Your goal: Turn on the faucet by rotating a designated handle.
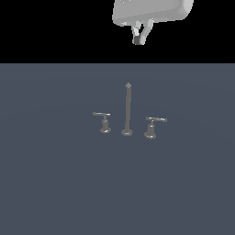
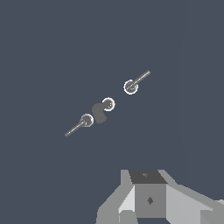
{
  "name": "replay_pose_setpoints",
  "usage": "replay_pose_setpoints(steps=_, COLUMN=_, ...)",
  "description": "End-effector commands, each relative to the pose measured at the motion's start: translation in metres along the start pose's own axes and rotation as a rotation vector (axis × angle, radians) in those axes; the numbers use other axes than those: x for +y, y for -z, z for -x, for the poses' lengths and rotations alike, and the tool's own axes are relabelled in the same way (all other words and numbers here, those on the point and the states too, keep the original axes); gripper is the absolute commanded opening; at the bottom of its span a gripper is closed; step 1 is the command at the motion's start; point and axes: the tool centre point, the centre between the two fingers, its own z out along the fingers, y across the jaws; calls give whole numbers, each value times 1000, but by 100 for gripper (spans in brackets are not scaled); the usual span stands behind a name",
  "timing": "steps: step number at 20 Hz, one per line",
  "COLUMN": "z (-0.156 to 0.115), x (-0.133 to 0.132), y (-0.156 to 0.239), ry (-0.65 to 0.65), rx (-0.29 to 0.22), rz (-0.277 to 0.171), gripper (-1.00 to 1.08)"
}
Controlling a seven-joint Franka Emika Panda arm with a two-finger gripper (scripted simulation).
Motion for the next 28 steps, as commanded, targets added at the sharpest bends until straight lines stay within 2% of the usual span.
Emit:
replay_pose_setpoints(steps=1, z=-19, x=-4, y=-19, ry=-89, rx=3, rz=-2, gripper=-100)
replay_pose_setpoints(steps=9, z=-75, x=-5, y=-85, ry=-370, rx=24, rz=4, gripper=-100)
replay_pose_setpoints(steps=17, z=-127, x=7, y=-156, ry=-643, rx=69, rz=18, gripper=-100)
replay_pose_setpoints(steps=22, z=-150, x=19, y=-193, ry=-776, rx=101, rz=26, gripper=-100)
replay_pose_setpoints(steps=28, z=-167, x=30, y=-221, ry=-876, rx=131, rz=31, gripper=-100)
